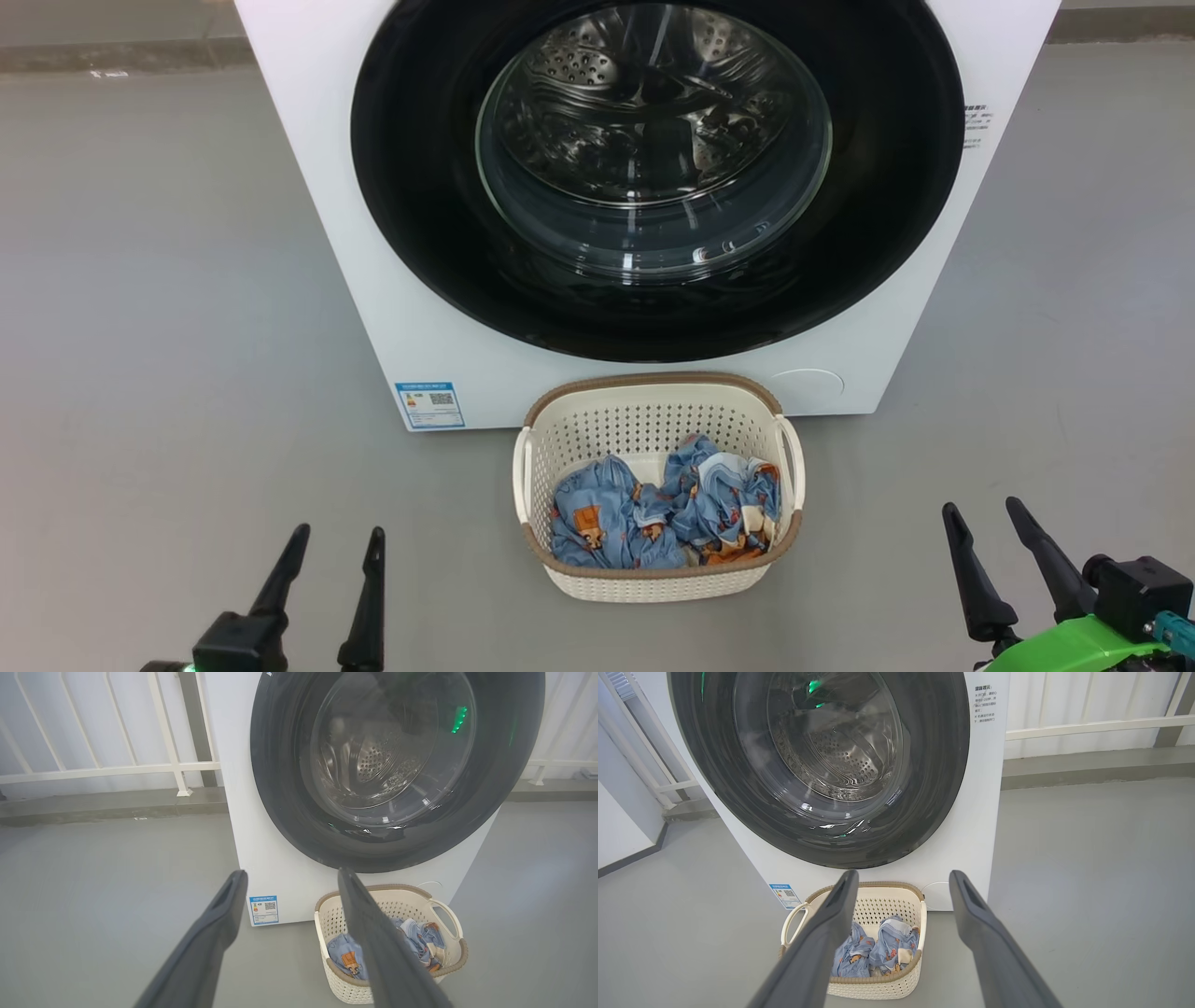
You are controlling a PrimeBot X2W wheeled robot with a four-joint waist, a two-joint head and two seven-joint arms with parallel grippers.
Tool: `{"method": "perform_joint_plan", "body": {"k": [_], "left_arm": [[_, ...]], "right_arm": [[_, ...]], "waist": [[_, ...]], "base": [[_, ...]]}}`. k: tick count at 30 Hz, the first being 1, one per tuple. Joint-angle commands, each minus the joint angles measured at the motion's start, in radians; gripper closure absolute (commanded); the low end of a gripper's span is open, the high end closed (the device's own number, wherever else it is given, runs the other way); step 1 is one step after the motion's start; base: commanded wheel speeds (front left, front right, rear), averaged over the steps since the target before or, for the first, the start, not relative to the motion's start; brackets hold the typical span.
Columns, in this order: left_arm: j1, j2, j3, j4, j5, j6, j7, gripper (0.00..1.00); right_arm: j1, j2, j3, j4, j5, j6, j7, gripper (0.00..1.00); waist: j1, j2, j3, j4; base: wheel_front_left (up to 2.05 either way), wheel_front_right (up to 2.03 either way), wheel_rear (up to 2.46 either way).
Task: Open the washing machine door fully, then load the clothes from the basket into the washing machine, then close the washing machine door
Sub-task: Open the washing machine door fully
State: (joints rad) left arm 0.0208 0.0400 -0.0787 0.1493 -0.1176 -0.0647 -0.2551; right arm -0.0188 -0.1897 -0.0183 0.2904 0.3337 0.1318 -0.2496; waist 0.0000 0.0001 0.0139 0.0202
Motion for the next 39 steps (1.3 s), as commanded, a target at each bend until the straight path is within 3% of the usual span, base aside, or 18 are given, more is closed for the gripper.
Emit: {"method": "perform_joint_plan", "body": {"k": [1,28,39], "left_arm": [[-0.027,0.010,0.032,-0.027,0.014,0.009,-0.007,0.00],[-0.034,0.010,0.034,-0.029,0.015,0.010,-0.007,0.00],[-0.029,0.010,0.047,-0.051,-0.039,0.001,-0.007,0.00]], "right_arm": [[-0.003,-0.014,0.014,-0.028,-0.015,-0.001,-0.012,0.00],[-0.013,-0.016,0.020,-0.030,-0.019,-0.001,-0.012,0.00],[-0.010,-0.013,0.021,-0.029,-0.018,-0.001,-0.012,0.00]], "waist": [[0.0000,-0.0001,0.000,0.000],[0.0000,-0.0001,0.010,-0.003],[0.0000,-0.0001,0.010,-0.006]], "base": [[0.50,0.50,-0.99],[1.12,1.12,-2.24],[0.97,0.96,-1.93]]}}
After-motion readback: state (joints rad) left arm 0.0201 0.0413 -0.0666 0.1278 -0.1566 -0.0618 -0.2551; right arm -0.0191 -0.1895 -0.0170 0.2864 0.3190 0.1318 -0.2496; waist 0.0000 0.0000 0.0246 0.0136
